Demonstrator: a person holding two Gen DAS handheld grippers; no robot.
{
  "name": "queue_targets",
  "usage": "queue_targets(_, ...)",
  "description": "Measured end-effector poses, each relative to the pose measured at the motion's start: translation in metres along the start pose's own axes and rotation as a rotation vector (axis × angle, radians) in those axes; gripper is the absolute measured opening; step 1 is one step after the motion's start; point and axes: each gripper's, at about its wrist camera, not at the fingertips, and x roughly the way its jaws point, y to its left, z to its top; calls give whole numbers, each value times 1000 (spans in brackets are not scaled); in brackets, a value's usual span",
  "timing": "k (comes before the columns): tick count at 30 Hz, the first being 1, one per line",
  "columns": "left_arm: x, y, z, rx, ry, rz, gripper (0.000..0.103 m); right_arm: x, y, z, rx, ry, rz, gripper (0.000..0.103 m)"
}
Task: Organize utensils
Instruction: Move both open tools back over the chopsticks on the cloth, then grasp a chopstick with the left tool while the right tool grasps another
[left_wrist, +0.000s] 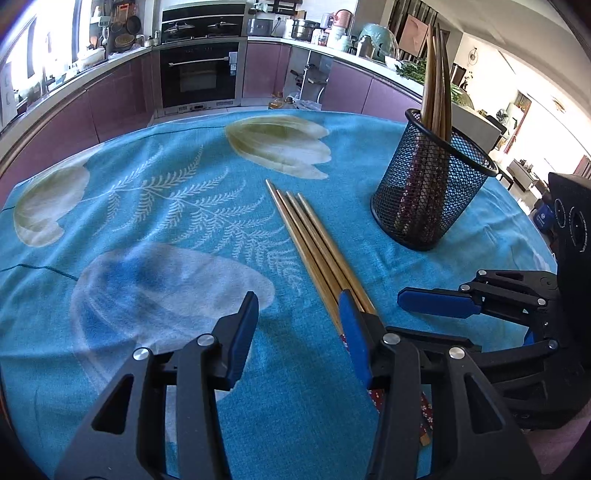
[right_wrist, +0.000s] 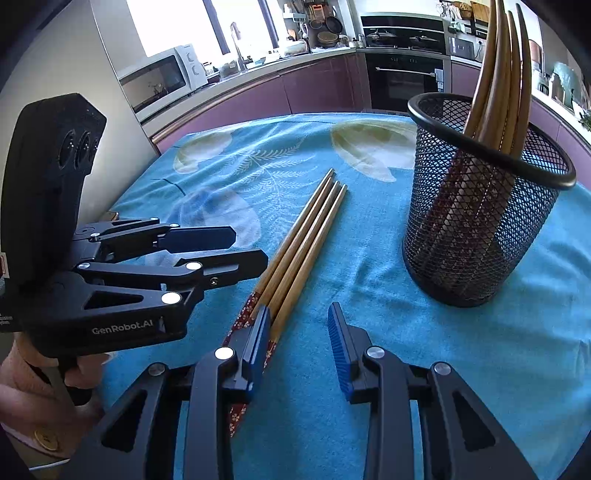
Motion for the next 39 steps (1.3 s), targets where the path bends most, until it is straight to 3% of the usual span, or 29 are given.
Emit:
queue_targets(27,17,-8,9,48,43,65,43,1,-7,3,9,2,-45,28)
queue_targets(37,27,-2,24,26,52,60,28,15,-7,17,8,-16,-85,22)
queue_targets(39,28,-2,24,21,51,50,17,17,-8,19,20,-19,-86,16)
